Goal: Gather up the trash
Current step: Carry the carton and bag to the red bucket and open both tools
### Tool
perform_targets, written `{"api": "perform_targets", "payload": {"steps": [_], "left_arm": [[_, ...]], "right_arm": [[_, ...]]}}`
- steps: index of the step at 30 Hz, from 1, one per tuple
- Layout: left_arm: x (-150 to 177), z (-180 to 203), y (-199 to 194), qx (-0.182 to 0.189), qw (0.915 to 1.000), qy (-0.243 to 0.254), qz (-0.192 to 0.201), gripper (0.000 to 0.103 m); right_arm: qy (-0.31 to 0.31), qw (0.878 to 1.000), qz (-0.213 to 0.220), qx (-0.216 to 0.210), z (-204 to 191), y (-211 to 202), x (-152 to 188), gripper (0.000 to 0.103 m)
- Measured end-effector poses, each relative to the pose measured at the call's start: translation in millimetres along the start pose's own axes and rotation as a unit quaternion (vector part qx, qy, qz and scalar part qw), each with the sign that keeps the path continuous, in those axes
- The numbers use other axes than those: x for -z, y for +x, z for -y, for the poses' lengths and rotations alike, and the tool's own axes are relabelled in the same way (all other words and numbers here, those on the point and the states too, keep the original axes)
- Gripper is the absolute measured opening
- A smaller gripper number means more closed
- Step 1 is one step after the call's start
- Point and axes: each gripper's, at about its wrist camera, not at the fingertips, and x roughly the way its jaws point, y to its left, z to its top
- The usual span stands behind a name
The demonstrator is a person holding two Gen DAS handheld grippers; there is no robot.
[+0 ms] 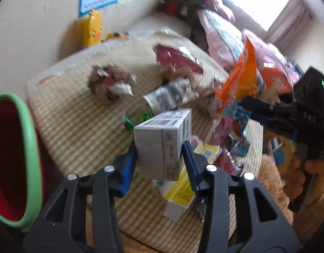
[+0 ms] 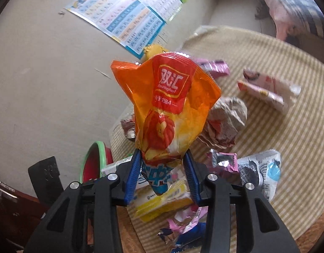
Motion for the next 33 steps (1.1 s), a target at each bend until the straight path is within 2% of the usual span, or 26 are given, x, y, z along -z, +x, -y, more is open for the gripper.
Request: {"api": "perform_targets", "payload": {"steps": [6, 9, 12, 17, 20, 24, 29, 33], "left_arm": [[-4.6, -21.9, -50.3, -0.033, 0.9961, -0.044, 0.069, 0.038], [-5.1, -33.7, -67.2, -0.045, 0.9930, -0.062, 0.090, 0.038], [-5.3, -47.6, -84.2, -0.072, 0.9885, -0.078, 0.108, 0.038], [0.1, -73.6, -109.9, -0.129, 0.9770, -0.101, 0.136, 0.038], [7.6, -92.5, -124.0, -0.168, 0.9671, -0.114, 0.153, 0.038], [17.5, -118.1, -131.3, -0.211, 0.9571, -0.126, 0.153, 0.038], [33.9, -153.1, -133.5, -0.259, 0.9452, -0.151, 0.130, 0.038], [42.9, -167.0, -132.2, -0.270, 0.9410, -0.166, 0.120, 0.038]], "right_arm": [[-0.045, 0.999, 0.018, 0.004, -38.9, -11.8, 0.2, 0.039], [-0.064, 0.998, 0.013, 0.003, -57.3, -8.4, 3.7, 0.039], [-0.083, 0.997, 0.004, 0.002, -74.1, -1.3, 6.4, 0.039], [-0.122, 0.992, -0.023, -0.014, -114.6, 26.5, 15.5, 0.039], [-0.153, 0.987, -0.045, -0.025, -144.1, 50.1, 24.7, 0.039], [-0.193, 0.977, -0.084, -0.043, -185.6, 91.0, 41.1, 0.040], [-0.231, 0.964, -0.122, -0.049, -222.6, 139.0, 55.1, 0.040], [-0.253, 0.955, -0.146, -0.047, -245.6, 174.8, 59.9, 0.040]]}}
